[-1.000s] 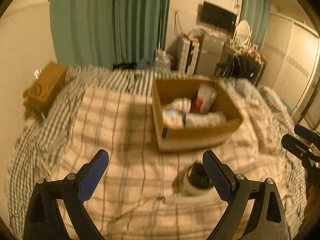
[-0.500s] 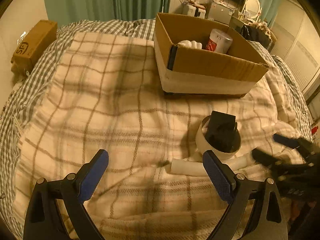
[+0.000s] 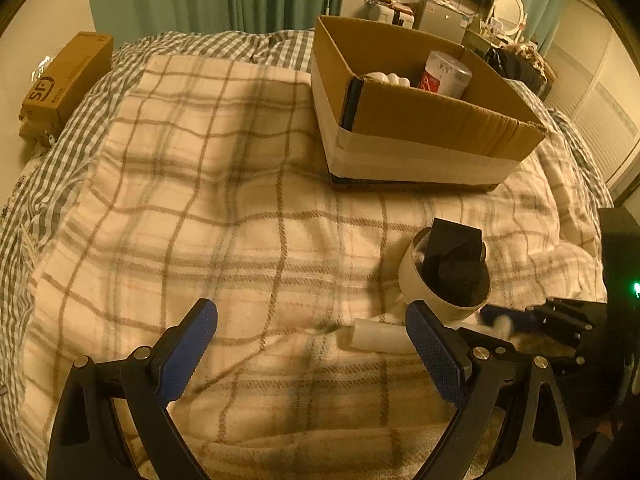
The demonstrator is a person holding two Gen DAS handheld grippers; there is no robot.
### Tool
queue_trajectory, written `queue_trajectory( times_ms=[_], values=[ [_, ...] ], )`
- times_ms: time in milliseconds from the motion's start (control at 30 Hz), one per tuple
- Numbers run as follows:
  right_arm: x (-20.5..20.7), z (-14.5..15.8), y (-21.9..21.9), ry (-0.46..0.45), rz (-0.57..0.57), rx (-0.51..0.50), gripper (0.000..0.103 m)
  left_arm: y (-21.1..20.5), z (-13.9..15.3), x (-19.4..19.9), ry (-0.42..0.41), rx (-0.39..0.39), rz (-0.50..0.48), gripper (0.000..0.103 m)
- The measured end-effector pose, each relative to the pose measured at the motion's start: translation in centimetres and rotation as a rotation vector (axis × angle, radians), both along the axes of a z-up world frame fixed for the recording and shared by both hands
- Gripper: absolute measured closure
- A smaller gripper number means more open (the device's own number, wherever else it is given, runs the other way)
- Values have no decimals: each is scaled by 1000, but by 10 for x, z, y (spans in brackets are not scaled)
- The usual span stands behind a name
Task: Organize objects
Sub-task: 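Grasp the white plastic tube with the right gripper, then grasp the white tape roll with the left gripper while the right holds the tube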
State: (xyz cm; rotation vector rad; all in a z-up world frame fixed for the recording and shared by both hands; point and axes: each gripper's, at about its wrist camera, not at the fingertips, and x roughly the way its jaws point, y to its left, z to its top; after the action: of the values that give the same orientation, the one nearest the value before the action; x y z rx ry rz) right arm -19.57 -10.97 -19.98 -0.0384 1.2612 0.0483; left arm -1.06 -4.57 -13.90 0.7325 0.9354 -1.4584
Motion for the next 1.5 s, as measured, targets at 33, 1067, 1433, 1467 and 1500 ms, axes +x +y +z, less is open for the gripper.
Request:
queue_trajectory(
  times_ms=[33, 1067, 1433, 1467, 1500],
  values=[
    [-2, 1, 3, -5, 10, -12, 74, 1, 1, 1, -1, -3, 4, 5],
    [-48, 114, -65, -338, -176, -131, 98, -22, 11, -76, -11, -3, -195, 6],
    [-31, 85, -91, -303, -216, -57, 98, -55, -25, -117, -33, 84, -296, 6],
    [-30, 83, -91, -299, -216, -53, 98, -57, -26, -117, -23, 87, -300, 10],
    [-30, 83, -92, -299, -218, -52, 98, -59, -27, -118, -13, 95, -302, 20]
  ],
)
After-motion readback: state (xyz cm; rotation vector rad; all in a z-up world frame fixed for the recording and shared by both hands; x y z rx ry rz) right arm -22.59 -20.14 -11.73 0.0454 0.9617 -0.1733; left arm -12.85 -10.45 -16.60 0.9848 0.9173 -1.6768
